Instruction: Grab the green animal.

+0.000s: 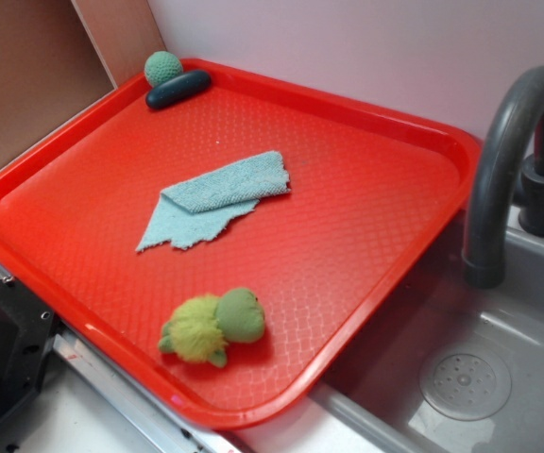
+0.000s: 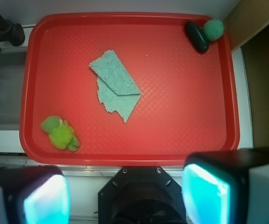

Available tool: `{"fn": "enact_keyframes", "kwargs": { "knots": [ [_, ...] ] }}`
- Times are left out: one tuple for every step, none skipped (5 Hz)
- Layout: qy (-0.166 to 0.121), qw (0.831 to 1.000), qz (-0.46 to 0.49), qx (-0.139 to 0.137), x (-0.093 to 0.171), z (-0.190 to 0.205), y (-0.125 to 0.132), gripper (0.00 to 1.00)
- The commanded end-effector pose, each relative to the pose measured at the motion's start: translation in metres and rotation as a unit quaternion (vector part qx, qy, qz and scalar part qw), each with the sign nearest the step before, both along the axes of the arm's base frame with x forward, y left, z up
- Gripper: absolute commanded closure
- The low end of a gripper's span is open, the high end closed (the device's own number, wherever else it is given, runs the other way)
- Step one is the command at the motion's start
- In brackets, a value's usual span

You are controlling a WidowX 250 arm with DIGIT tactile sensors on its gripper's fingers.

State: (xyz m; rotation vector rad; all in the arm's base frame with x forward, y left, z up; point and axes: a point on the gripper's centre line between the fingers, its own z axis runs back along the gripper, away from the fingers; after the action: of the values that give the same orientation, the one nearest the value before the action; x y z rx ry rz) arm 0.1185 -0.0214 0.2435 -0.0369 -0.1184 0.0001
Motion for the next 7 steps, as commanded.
{"fn": "enact_keyframes", "kwargs": {
  "knots": [
    [0.000, 1.000, 0.000, 0.000, 0.000, 0.000, 0.000, 0.00],
    [0.009, 0.999, -0.042, 0.003, 0.014, -0.027, -0.021, 0.00],
    [-0.010, 0.997, -0.071, 0.009, 0.022, -0.048, -0.039, 0.00],
    [-0.031, 0.988, -0.151, -0.003, 0.032, -0.069, -0.071, 0.00],
    [-0.014, 0.982, -0.189, 0.018, 0.035, -0.090, -0.095, 0.00],
    [0.003, 0.974, -0.228, 0.013, 0.040, -0.115, -0.116, 0.00],
    [0.018, 0.967, -0.254, 0.014, 0.039, -0.135, -0.130, 0.00]
  ]
}}
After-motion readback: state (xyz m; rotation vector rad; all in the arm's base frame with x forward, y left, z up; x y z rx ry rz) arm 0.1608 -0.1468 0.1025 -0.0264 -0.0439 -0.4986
